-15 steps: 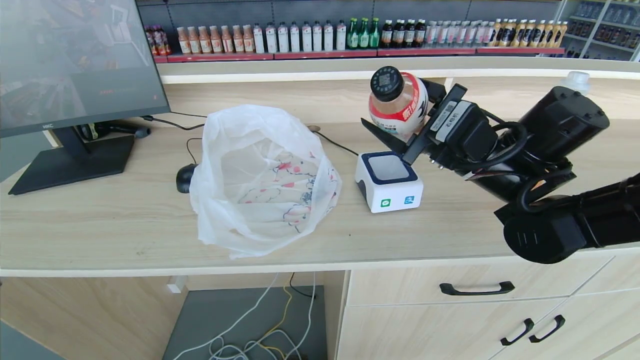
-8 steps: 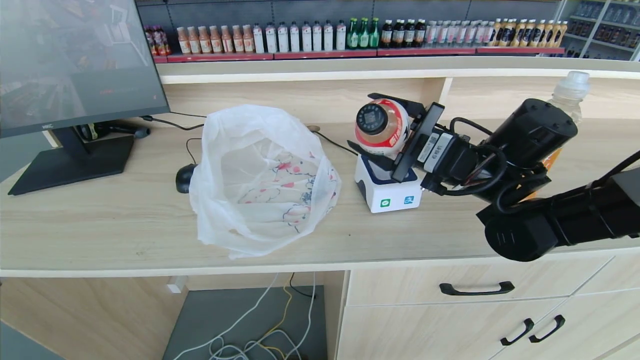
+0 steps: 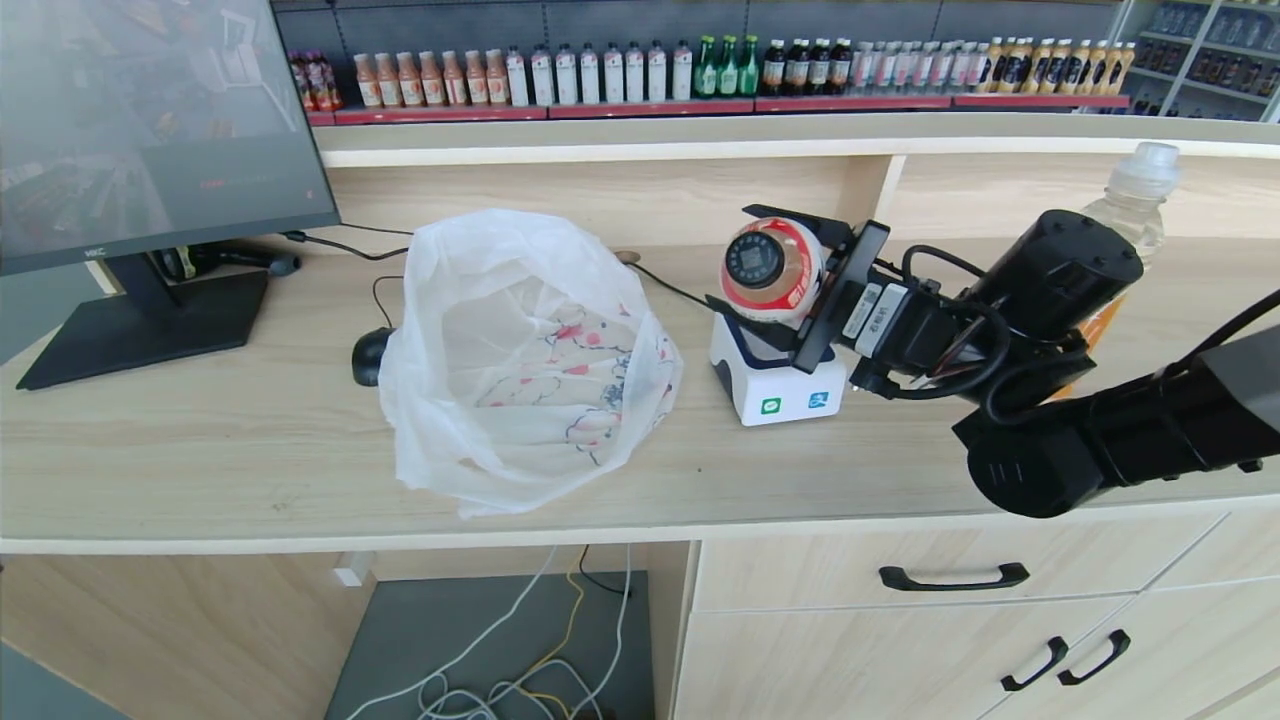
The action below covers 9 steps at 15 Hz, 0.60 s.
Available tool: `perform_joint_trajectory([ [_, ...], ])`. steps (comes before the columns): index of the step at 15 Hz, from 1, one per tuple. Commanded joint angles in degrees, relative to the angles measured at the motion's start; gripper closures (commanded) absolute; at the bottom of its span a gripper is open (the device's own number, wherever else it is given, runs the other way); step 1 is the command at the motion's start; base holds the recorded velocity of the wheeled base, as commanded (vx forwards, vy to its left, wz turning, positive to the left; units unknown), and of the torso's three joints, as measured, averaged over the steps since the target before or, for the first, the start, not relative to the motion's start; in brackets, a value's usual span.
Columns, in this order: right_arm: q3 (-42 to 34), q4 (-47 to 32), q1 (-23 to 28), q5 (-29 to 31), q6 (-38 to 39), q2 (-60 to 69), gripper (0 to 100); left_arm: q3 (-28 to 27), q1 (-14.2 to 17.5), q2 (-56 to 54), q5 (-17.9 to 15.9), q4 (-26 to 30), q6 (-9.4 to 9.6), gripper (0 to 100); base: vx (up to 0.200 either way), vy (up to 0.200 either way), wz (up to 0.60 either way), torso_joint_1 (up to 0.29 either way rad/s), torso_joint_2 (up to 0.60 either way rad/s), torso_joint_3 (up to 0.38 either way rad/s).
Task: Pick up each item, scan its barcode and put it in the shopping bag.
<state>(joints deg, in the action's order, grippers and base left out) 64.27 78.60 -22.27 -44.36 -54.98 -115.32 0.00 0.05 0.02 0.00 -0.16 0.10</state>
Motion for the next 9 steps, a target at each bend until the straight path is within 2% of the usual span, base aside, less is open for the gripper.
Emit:
perform_joint_trajectory([
  [1, 0.33, 0.32, 0.04, -0.02, 0.05, -0.69, 100, 0.00, 0.04, -0.02, 0.00, -0.02, -0.01, 0, 0.000, 0.000, 0.00, 0.000, 0.00, 0.000],
  [9, 0.51, 0.58, 0.04, -0.02, 0.05, -1.92, 100, 0.00, 0.04, -0.02, 0.00, -0.02, -0.01, 0, 0.000, 0.000, 0.00, 0.000, 0.00, 0.000],
])
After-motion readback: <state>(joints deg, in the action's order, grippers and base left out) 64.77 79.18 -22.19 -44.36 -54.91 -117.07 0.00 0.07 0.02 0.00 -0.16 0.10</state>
